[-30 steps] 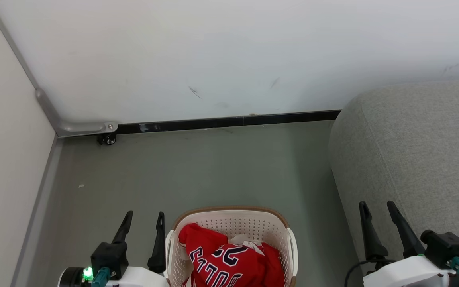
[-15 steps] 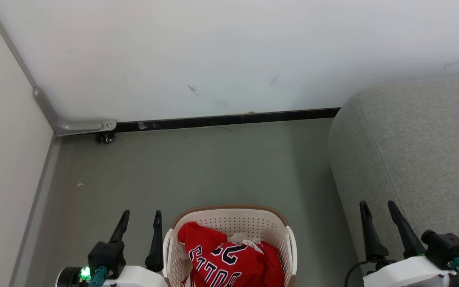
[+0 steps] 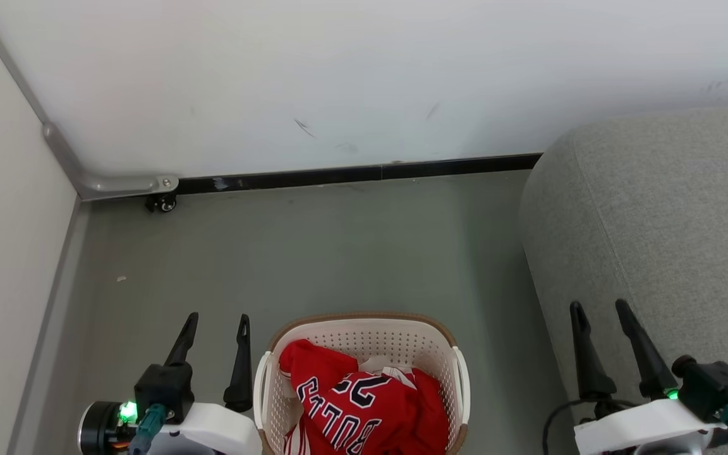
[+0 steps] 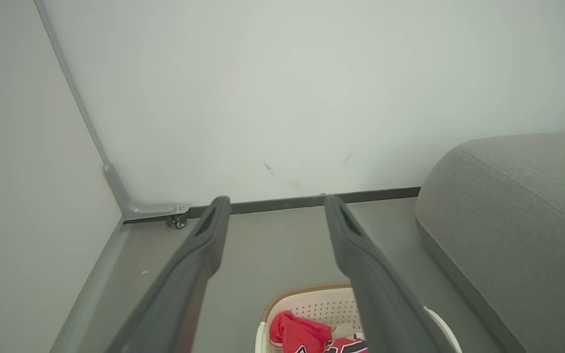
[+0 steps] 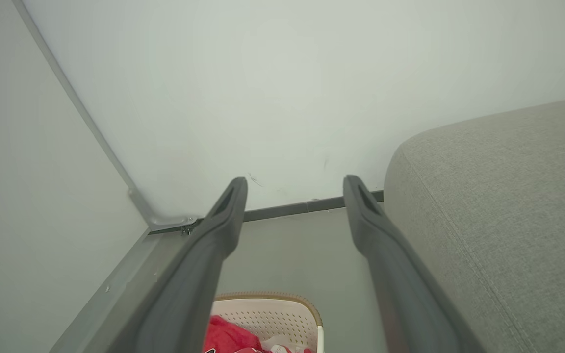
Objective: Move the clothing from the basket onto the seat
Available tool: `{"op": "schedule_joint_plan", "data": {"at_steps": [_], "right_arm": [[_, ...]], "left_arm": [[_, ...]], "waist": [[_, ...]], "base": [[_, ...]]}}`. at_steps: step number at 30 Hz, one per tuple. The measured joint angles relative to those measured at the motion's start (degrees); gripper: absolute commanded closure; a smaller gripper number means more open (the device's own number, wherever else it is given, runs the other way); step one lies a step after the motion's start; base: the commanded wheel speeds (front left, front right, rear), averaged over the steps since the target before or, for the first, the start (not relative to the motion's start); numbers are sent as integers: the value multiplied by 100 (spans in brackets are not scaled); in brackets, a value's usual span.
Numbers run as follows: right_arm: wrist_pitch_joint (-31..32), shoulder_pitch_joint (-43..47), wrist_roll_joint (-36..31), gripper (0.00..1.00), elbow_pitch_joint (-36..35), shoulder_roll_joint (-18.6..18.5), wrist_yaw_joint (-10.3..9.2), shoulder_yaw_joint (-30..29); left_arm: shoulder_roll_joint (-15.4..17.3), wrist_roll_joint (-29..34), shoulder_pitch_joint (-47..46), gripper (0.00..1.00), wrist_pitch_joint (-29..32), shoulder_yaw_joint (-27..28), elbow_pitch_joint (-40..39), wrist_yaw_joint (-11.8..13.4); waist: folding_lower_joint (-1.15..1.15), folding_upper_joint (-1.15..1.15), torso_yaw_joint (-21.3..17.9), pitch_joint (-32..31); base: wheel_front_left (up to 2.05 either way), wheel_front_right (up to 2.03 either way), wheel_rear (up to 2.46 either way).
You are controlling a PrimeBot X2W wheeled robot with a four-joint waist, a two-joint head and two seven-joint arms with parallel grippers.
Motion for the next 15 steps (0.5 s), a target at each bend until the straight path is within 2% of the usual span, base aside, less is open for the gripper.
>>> {"op": "schedule_joint_plan", "data": {"at_steps": [15], "right_arm": [[-146, -47, -18, 0, -475, 0, 1, -182]], "left_arm": [[3, 199, -489, 0, -1, -354, 370, -252]], "waist": [[0, 0, -116, 450]], "base": [[0, 0, 0]]}}
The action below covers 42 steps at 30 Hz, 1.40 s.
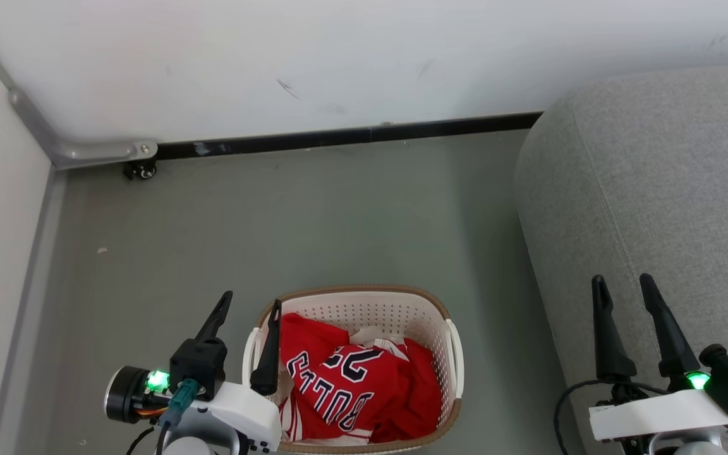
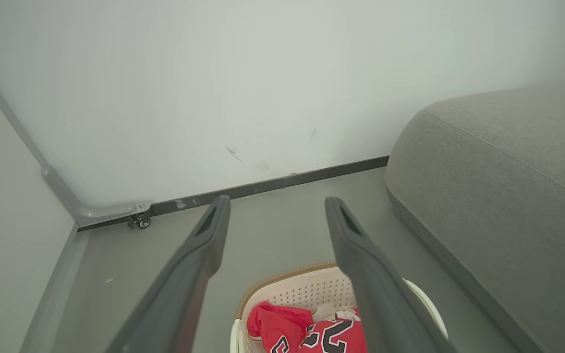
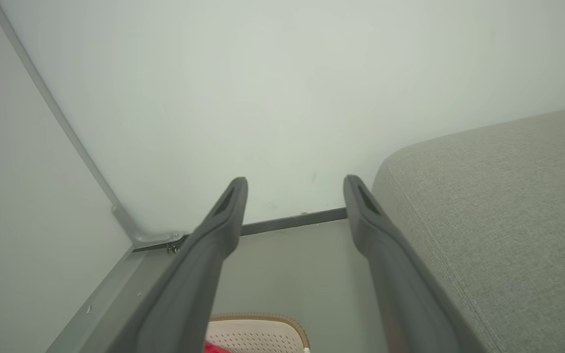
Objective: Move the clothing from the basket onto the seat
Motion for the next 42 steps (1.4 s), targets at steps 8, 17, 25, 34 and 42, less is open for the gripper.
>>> {"op": "schedule_joint_plan", "data": {"at_steps": [8, 17, 25, 34, 42], "right_arm": [[-11, -3, 0, 0, -286, 1, 0, -145], [-60, -139, 30, 0, -567, 2, 0, -247], [-109, -420, 110, 0, -761, 2, 0, -237], [-112, -868, 245, 0, -925, 2, 0, -179], [-119, -1184, 337, 0, -1046, 1, 0, -152]], "left_arm": [[1, 177, -320, 0, 0, -167, 263, -119], [81, 363, -777, 0, 0, -303, 463, -202], [212, 597, -1189, 0, -5, -364, 645, -252], [361, 717, -1595, 0, -5, -425, 1009, -269], [497, 951, -1897, 0, -5, -547, 1296, -347]], "waist": [[0, 0, -105, 366], [0, 0, -264, 872], [0, 0, -435, 1394], [0, 0, -674, 2028], [0, 0, -865, 2480]], "base": [[0, 0, 0], [0, 0, 0], [0, 0, 0], [0, 0, 0], [0, 0, 0]]}}
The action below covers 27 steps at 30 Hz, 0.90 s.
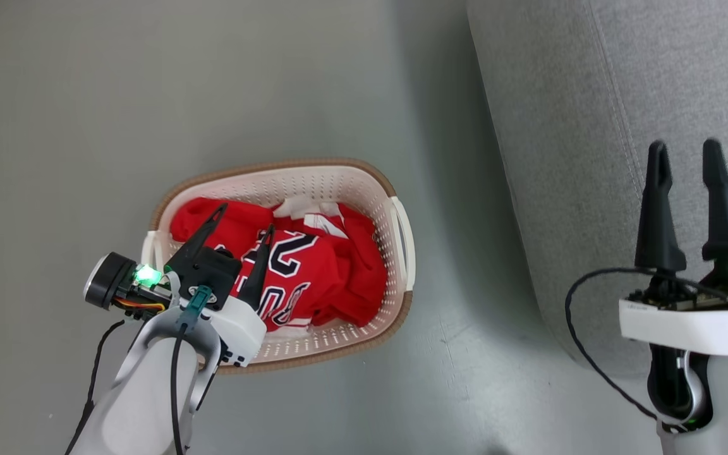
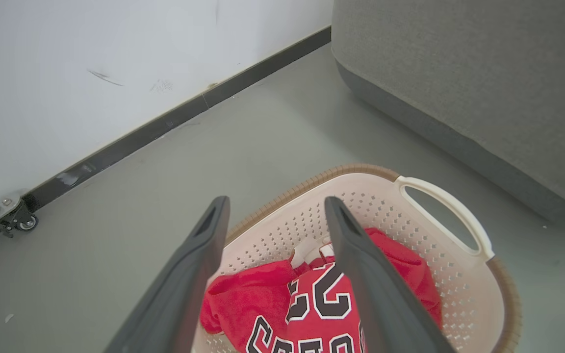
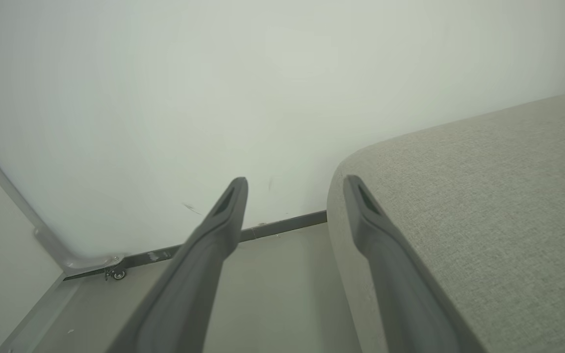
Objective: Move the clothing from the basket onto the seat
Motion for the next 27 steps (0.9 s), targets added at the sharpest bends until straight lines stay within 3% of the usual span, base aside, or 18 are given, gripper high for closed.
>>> {"op": "schedule_joint_plan", "data": {"at_steps": [27], "right_arm": [[-1, -768, 302, 0, -285, 0, 0, -4]], "left_arm": [[315, 659, -864, 0, 189, -564, 983, -358]], "waist": [[0, 0, -548, 1149]], "base": [[0, 0, 0]]}}
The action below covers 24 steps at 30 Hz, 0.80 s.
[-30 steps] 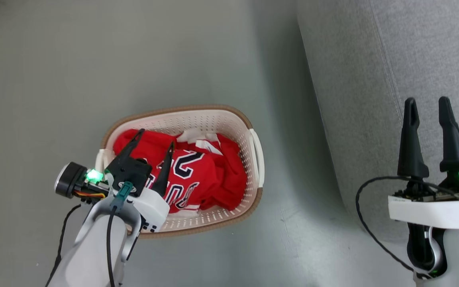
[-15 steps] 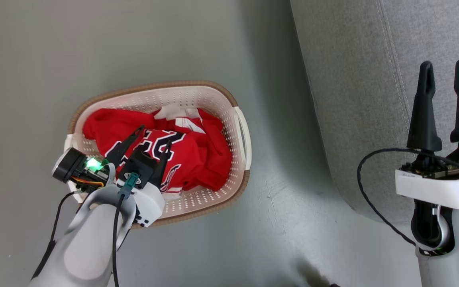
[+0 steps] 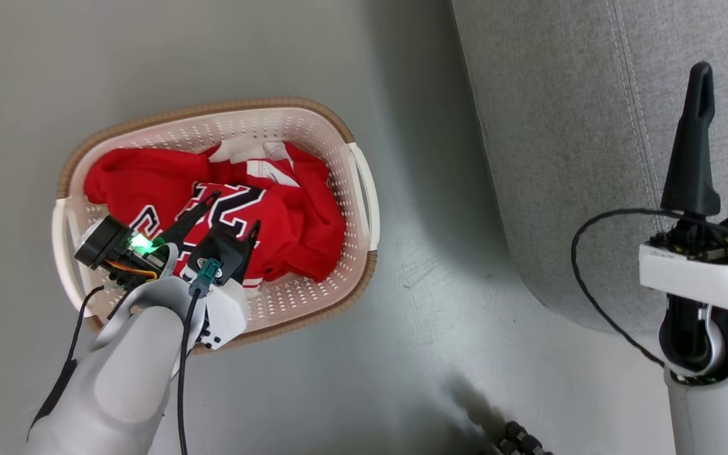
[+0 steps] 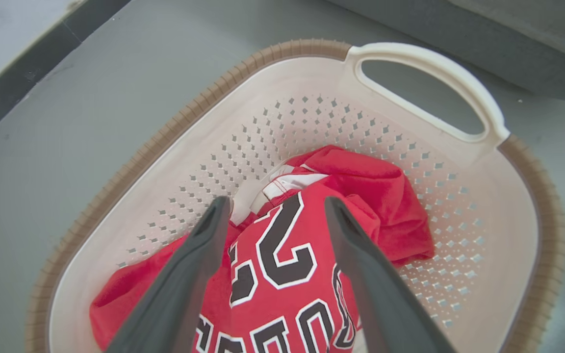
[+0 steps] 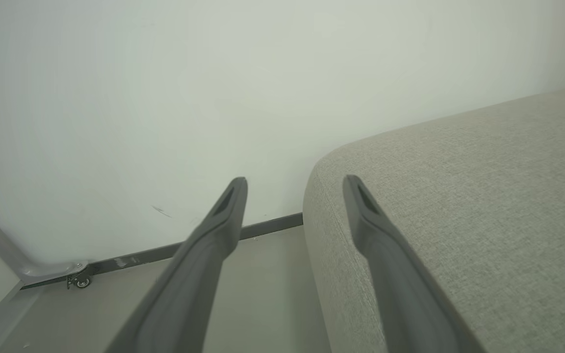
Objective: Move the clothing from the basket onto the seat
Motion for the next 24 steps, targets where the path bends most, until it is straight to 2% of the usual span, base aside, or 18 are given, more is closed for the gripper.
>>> {"op": "schedule_joint_plan", "data": {"at_steps": [8, 24], "right_arm": [[-1, -200, 88, 0, -21, -1, 0, 48], [-1, -300, 143, 0, -16, 0, 0, 141]], "left_arm": [[78, 147, -190, 0, 76, -157, 274, -68], [147, 319, -619, 0, 544, -177, 867, -41]], "waist": [[0, 0, -126, 219], [0, 0, -314, 475]], "base": [[0, 0, 0], [0, 0, 0]]}}
